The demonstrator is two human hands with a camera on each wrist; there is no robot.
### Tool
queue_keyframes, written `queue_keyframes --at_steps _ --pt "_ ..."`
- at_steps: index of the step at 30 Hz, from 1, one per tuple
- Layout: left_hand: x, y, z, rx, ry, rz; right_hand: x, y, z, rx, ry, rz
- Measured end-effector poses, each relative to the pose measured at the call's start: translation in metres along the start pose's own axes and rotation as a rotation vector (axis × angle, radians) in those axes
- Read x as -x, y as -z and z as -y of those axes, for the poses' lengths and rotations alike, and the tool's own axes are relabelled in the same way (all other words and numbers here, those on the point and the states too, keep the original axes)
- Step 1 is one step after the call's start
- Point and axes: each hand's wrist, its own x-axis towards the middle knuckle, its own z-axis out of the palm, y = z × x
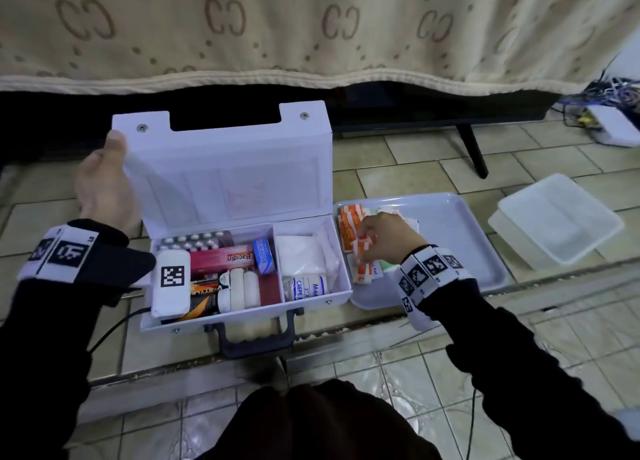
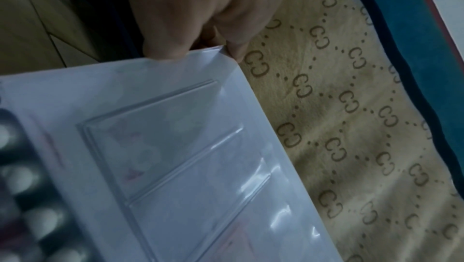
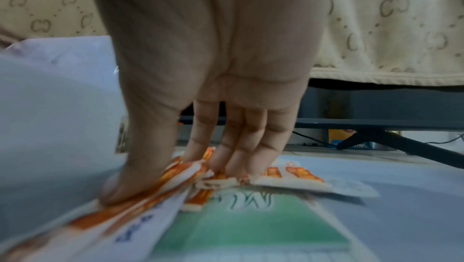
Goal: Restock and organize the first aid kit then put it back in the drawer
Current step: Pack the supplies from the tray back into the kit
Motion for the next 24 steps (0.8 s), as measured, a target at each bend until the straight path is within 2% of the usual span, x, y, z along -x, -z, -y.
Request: queue_keyframes --at_steps 5,11,14,18,21,24 --pt "0.007 -0.01 -0.001 -0.1 -0.028 -0.036 -0.004 -0.005 0.004 -0.033 -0.035 -0.037" --pt "0.012 -0.011 -0.006 0.03 -0.024 -0.08 -0.006 0.025 0.009 -0.107 -0.046 -0.084" --pt "0.015 -0.014 -0.008 0.094 -0.027 -0.101 0.003 0.062 0.018 -0.038 0.051 -0.111" --pt "0.019 -0.015 -0.01 0.087 -0.045 -0.08 0.009 0.104 0.047 -0.32 0.19 -0.3" --pt "0.016 -0.011 -0.008 0.12 -0.036 -0.064 0.006 0.109 0.091 -0.561 0.355 -0.258" --pt "0.02 -0.009 -0.01 0.101 -0.019 -0.011 -0.007 0.092 0.145 -0.538 0.488 -0.279"
